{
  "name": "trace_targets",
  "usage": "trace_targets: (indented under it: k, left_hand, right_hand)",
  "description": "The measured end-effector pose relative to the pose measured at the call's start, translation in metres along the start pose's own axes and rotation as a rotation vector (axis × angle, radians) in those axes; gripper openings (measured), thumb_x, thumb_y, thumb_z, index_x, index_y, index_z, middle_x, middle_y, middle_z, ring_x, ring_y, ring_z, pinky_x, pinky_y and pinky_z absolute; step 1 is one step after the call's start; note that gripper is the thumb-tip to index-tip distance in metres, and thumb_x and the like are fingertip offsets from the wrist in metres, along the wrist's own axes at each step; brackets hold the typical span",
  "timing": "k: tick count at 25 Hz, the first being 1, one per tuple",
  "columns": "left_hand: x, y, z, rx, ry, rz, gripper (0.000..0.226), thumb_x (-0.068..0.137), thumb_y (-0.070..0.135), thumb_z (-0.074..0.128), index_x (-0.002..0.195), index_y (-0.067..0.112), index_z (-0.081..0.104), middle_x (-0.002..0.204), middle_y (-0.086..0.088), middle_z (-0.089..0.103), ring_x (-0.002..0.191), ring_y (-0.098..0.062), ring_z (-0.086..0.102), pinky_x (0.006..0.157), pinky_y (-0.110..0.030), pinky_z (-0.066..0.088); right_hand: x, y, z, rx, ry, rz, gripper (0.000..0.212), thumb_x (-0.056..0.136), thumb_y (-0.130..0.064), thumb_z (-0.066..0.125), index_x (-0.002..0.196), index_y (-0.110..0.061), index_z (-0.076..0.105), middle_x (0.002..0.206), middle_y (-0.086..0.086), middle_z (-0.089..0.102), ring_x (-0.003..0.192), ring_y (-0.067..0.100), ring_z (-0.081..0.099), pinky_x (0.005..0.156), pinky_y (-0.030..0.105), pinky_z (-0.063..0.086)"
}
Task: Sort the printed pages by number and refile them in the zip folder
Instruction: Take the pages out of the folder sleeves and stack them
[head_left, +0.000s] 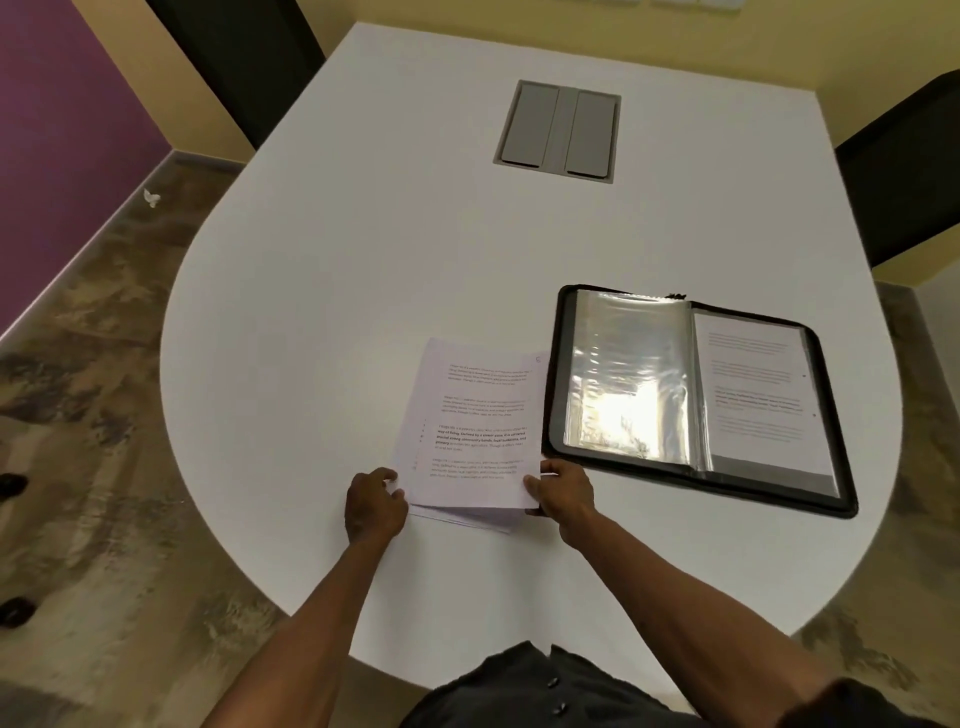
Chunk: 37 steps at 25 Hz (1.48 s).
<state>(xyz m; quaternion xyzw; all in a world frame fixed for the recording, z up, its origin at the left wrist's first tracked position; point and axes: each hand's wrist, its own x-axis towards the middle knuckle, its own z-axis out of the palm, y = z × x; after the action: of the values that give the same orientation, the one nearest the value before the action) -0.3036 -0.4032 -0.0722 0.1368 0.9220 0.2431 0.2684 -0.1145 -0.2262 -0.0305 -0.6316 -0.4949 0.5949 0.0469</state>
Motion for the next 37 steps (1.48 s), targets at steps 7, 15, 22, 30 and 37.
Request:
trace_targets:
  k: [7,15,22,30,37]
  left_hand:
    - [0.009,-0.01,-0.005,-0.04,0.036,0.061,0.029,0.076,-0.003,0.07,0.102,0.009,0.074,0.101,-0.01,0.069,0.094,-0.027,0.065,0.08,-0.026,0.046]
    - [0.011,-0.015,-0.009,-0.102,0.089,0.089,0.019,0.084,0.0,0.066,0.099,0.005,0.077,0.1,-0.012,0.074,0.096,-0.028,0.068,0.083,-0.023,0.044]
    - [0.016,-0.017,-0.005,-0.119,0.116,0.053,0.018,0.082,-0.001,0.066,0.094,0.006,0.077,0.094,-0.011,0.075,0.091,-0.027,0.069,0.079,-0.022,0.045]
    - [0.013,-0.016,0.001,-0.113,0.108,0.067,0.013,0.083,0.01,0.074,0.096,0.007,0.073,0.086,-0.008,0.069,0.079,-0.021,0.062,0.074,-0.026,0.043]
    - [0.01,-0.01,-0.006,-0.088,0.126,0.108,0.019,0.085,0.016,0.073,0.103,0.008,0.071,0.091,-0.009,0.067,0.081,-0.02,0.06,0.076,-0.026,0.042]
  right_hand:
    - [0.01,0.013,0.012,-0.313,0.0,-0.066,0.037,0.084,-0.015,0.075,0.12,-0.013,0.065,0.096,0.003,0.072,0.086,0.025,0.071,0.082,0.042,0.061]
    - [0.01,0.031,0.023,-0.43,0.039,-0.196,0.071,0.074,-0.007,0.073,0.14,-0.019,0.048,0.11,0.012,0.072,0.093,0.027,0.07,0.089,0.04,0.058]
    - [0.003,0.029,0.032,-0.537,-0.003,-0.24,0.066,0.082,-0.017,0.075,0.142,-0.016,0.046,0.113,0.012,0.072,0.102,0.027,0.067,0.085,0.029,0.05]
    - [0.004,0.046,0.019,-0.855,-0.071,-0.373,0.065,0.092,-0.039,0.064,0.149,-0.016,0.043,0.124,0.004,0.061,0.114,0.02,0.057,0.097,0.028,0.043]
    - [0.003,0.046,-0.009,-0.797,-0.028,-0.412,0.059,0.091,-0.04,0.067,0.143,-0.02,0.05,0.122,0.003,0.064,0.113,0.019,0.059,0.096,0.027,0.042]
